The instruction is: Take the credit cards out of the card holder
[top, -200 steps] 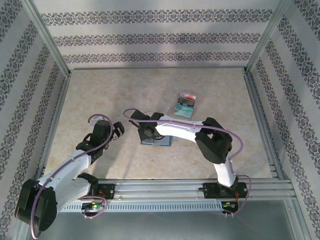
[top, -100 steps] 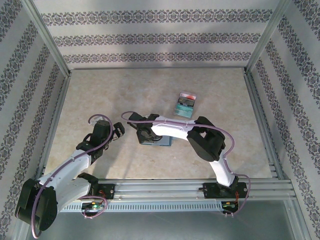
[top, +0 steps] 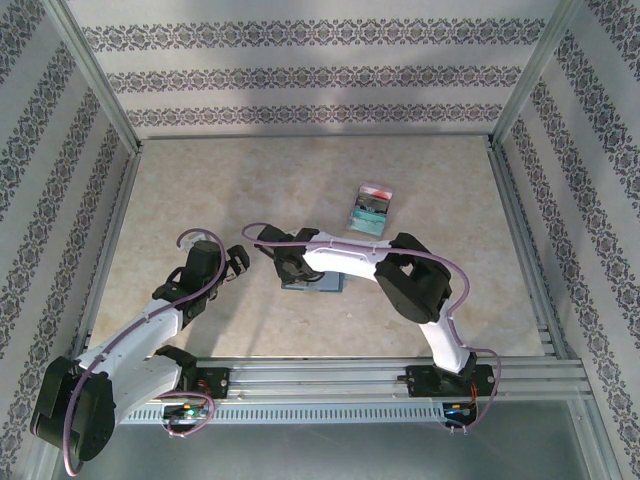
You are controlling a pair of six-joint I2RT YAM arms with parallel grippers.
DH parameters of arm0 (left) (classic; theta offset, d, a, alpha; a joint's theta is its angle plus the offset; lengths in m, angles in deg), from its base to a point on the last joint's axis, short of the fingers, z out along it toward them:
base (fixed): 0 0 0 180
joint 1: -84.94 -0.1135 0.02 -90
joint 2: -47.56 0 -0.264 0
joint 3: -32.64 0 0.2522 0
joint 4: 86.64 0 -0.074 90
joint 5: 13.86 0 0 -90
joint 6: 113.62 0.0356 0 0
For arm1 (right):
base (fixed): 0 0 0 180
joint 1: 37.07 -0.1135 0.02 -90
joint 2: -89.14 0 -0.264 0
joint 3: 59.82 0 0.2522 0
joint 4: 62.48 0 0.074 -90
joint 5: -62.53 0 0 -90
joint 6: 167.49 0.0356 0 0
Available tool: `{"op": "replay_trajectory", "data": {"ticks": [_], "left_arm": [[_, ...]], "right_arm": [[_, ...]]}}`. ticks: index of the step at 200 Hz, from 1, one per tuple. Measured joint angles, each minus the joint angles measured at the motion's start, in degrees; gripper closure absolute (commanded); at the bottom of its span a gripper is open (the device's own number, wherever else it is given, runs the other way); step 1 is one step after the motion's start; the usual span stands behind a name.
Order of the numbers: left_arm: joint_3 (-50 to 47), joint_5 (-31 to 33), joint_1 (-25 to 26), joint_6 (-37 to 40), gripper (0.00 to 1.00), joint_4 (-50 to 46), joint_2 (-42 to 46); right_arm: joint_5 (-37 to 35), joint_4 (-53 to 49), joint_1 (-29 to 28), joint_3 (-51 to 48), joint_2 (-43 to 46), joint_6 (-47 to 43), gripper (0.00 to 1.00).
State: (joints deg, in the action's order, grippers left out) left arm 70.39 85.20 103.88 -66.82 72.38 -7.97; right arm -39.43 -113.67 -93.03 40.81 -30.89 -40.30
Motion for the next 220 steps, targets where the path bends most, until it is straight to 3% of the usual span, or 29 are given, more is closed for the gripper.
{"op": "replay_trajectory", "data": {"ticks": [138, 220], "left_arm": [[0.0, 0.0, -0.3, 0.2, 0.01, 0.0, 0.9], [0.0, -4.1, 2.1, 4.5, 0.01, 2.3, 0.9]], "right_arm": [[-4.0, -0.3, 0.7, -8.9, 6.0, 0.0, 0.65], [-5.8, 0.0, 3.7, -14.7, 10.2, 0.4, 0.68]]}}
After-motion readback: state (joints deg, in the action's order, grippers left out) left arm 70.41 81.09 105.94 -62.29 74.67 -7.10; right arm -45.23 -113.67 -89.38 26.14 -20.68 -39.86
